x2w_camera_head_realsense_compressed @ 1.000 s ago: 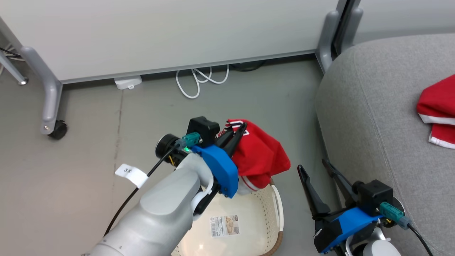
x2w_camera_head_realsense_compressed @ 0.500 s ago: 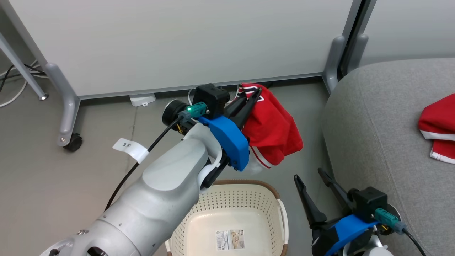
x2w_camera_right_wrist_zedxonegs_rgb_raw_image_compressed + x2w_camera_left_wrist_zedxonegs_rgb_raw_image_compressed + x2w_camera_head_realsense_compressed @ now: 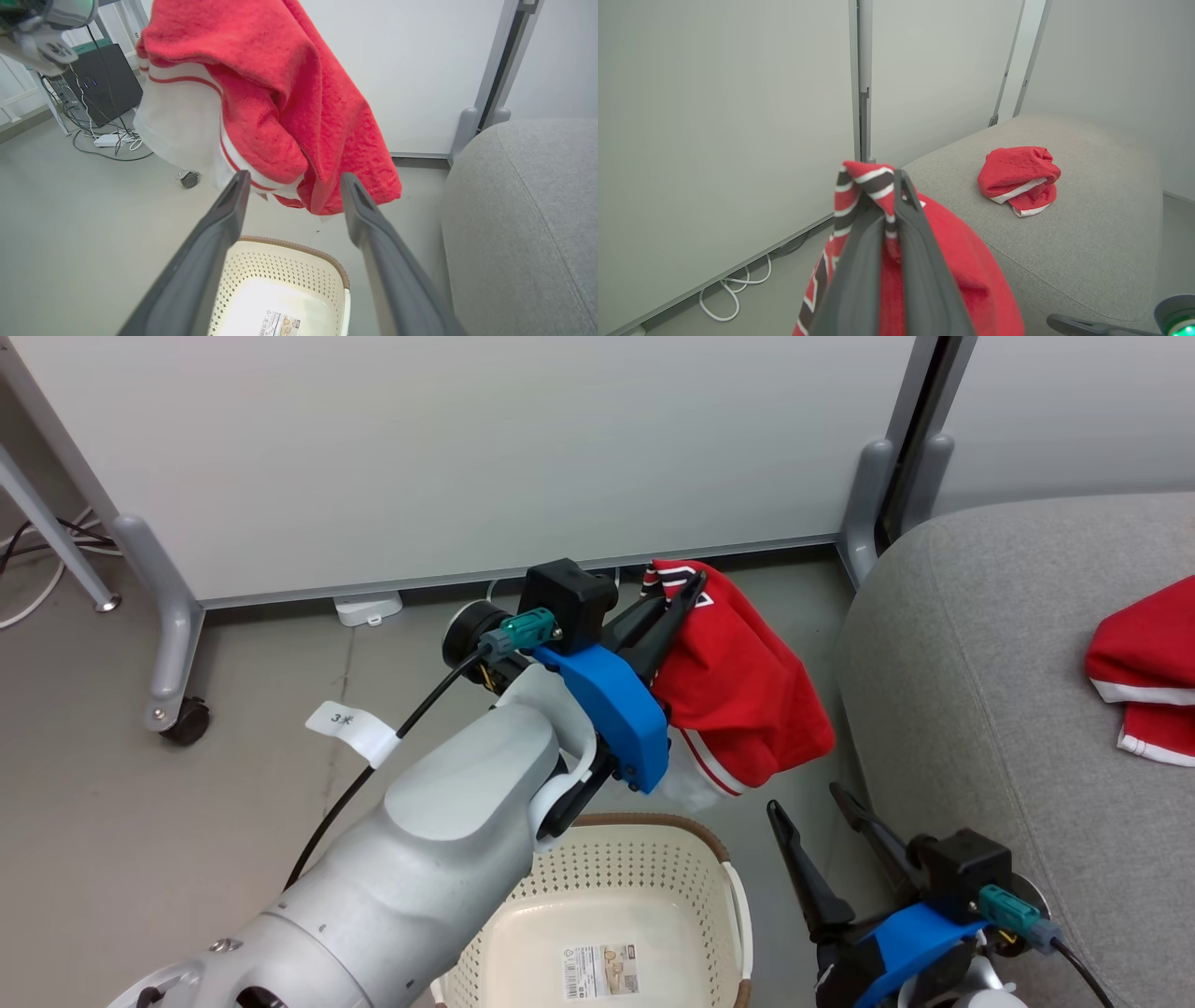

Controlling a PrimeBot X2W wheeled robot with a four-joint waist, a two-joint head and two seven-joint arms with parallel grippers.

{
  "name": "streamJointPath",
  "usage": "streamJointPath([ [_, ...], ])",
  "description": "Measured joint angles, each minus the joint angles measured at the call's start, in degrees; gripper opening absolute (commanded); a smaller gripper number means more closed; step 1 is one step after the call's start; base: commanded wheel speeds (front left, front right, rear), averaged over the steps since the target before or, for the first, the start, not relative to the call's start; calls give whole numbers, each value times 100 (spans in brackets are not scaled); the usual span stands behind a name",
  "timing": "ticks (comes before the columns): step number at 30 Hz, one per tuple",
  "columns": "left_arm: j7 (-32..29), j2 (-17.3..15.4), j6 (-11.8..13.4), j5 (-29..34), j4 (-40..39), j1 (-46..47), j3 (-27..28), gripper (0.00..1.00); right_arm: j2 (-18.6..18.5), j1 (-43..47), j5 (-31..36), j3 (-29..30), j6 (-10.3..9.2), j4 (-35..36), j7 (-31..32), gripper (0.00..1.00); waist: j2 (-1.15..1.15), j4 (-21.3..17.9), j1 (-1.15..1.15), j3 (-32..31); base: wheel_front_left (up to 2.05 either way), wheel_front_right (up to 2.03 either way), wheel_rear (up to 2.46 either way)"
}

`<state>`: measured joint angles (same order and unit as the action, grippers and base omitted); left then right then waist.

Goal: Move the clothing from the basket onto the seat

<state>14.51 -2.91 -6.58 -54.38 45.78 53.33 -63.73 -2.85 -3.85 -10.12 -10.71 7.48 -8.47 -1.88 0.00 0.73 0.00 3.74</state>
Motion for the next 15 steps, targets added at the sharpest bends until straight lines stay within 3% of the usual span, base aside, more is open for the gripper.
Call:
streamJointPath([
  [15, 5, 1, 56, -160, -70, 2, -292, 0, 0, -903, 122, -182, 0, -680, 337, 100, 0, -10, 0, 62, 0, 0, 0],
])
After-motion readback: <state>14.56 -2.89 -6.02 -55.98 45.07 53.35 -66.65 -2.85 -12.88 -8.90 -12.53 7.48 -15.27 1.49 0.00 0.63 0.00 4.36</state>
